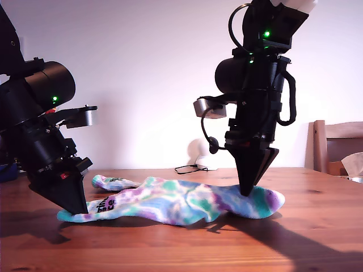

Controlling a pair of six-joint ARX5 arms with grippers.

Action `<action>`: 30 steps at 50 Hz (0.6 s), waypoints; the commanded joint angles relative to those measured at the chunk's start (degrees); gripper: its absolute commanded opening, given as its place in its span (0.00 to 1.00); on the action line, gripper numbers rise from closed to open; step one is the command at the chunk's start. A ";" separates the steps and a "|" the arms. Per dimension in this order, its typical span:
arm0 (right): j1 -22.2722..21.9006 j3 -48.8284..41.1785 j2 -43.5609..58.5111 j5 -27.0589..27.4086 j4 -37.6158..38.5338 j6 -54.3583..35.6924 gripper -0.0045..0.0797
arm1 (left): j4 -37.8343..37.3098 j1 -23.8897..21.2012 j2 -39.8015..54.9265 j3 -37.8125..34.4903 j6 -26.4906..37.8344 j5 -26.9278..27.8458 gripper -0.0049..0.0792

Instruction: Fold the socks in front of you. After folding them, place them to the right side.

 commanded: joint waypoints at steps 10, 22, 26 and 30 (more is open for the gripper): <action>-1.60 -0.35 3.23 0.37 3.45 0.26 0.06 | -7.13 -0.09 8.09 -7.85 0.48 -1.95 0.04; -1.53 -0.35 7.76 0.76 6.43 0.24 0.20 | -7.17 -0.09 8.09 -7.85 0.48 -1.99 0.04; -1.51 -0.35 7.78 1.05 7.80 0.24 0.27 | -7.23 -0.09 8.09 -7.85 0.48 -2.08 0.04; -1.40 0.20 7.63 2.27 7.54 0.26 0.29 | -7.26 -0.09 8.07 -7.85 0.46 -2.08 0.04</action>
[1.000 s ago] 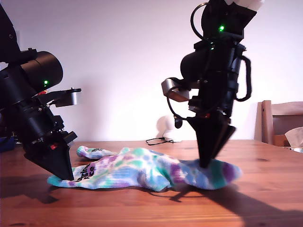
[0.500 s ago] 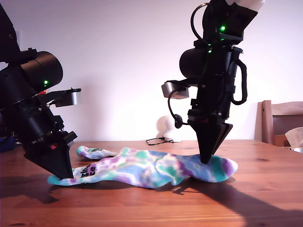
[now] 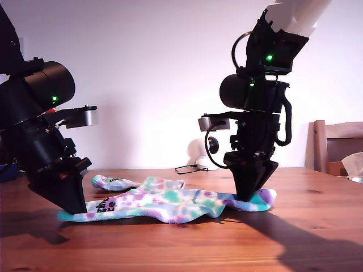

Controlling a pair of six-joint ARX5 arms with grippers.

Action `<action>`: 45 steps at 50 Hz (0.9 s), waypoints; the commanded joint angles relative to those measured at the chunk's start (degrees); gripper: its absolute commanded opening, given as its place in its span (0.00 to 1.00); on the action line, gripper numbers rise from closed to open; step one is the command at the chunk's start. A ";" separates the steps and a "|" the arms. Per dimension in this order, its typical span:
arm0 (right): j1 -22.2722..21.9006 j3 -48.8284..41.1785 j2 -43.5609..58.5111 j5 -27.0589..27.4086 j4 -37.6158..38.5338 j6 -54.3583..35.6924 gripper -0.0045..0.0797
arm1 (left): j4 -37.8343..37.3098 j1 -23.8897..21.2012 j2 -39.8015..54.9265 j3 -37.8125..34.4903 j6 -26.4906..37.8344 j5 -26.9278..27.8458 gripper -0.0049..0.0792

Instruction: Fold the socks in front of you. After folding them, place them to the right side.

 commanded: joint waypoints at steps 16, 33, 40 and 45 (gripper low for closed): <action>0.11 7.80 2.49 0.81 -7.54 2.75 0.43 | -6.91 -0.09 8.15 -7.85 0.39 -1.97 0.04; 0.15 13.79 2.49 -0.72 -16.35 3.58 0.46 | -6.91 -0.09 8.15 -7.85 0.39 -1.97 0.04; 0.28 13.86 2.49 -6.10 -18.93 4.57 0.07 | -6.86 -0.09 8.15 -7.82 0.39 -1.92 0.04; 0.44 13.86 2.49 -7.72 -17.31 4.72 0.04 | -6.88 -0.09 8.15 -7.56 0.24 -1.33 0.04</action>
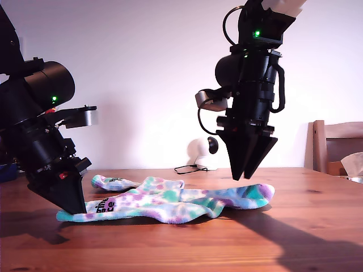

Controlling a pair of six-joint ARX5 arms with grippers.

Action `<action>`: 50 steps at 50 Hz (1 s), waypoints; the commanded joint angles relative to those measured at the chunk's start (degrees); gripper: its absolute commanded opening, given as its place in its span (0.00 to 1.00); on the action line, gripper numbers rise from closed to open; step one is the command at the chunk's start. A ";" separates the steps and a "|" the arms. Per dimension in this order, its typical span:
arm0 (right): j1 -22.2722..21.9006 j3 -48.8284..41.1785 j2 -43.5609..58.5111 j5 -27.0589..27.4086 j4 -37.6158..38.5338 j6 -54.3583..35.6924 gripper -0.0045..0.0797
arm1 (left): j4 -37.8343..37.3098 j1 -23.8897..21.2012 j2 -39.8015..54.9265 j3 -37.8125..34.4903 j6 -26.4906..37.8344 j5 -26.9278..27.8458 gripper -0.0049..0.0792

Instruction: Fold the socks in front of you. After folding them, place them to the right side.

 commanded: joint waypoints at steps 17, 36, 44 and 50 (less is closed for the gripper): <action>0.31 -0.11 2.95 -1.40 4.07 0.70 0.04 | -7.10 -0.09 8.13 -6.21 0.09 0.94 0.04; 0.33 -0.13 7.10 -2.91 3.34 1.11 0.04 | -7.58 -0.09 8.11 -4.68 -0.68 4.20 0.04; 0.39 -0.13 7.43 -2.89 4.07 1.07 0.04 | -10.64 -0.09 7.96 -2.54 -1.20 5.84 0.04; 0.26 -0.13 7.85 -2.91 4.28 0.66 0.04 | -13.66 0.52 7.39 0.72 -4.07 7.74 0.04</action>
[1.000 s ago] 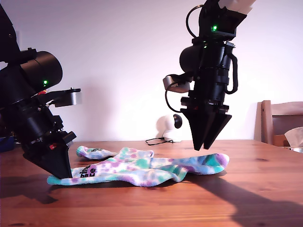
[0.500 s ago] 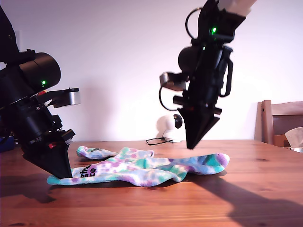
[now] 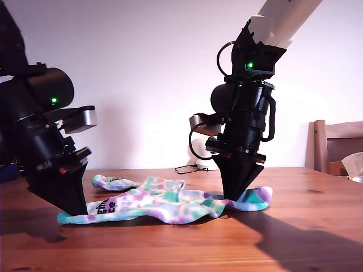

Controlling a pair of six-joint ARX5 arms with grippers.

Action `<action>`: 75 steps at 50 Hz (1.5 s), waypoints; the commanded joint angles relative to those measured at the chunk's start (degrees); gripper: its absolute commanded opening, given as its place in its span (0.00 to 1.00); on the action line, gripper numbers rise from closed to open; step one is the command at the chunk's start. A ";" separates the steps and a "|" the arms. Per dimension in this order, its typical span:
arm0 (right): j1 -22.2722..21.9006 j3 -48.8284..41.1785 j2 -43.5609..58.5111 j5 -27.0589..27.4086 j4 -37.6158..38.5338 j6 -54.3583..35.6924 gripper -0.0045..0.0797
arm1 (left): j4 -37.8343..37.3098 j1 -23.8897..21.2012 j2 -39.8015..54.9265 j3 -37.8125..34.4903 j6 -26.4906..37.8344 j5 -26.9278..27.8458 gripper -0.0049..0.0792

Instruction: Fold the socks in front of you. After folding them, place them to the right side.

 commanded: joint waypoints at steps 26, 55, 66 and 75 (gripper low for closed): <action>0.26 -0.13 1.46 -0.55 2.67 -0.46 0.04 | -11.91 5.51 5.05 6.27 -13.68 9.27 0.28; 0.20 -0.13 1.46 -2.03 3.23 -0.63 0.04 | -12.98 6.10 5.01 9.11 -19.91 7.82 0.47; 0.22 -0.13 1.46 -2.03 3.30 -0.63 0.04 | -16.90 6.12 4.96 11.85 -20.48 7.76 0.46; 0.20 -0.13 1.46 -2.05 3.67 -0.66 0.04 | -18.53 6.12 4.44 12.13 -21.22 6.58 0.46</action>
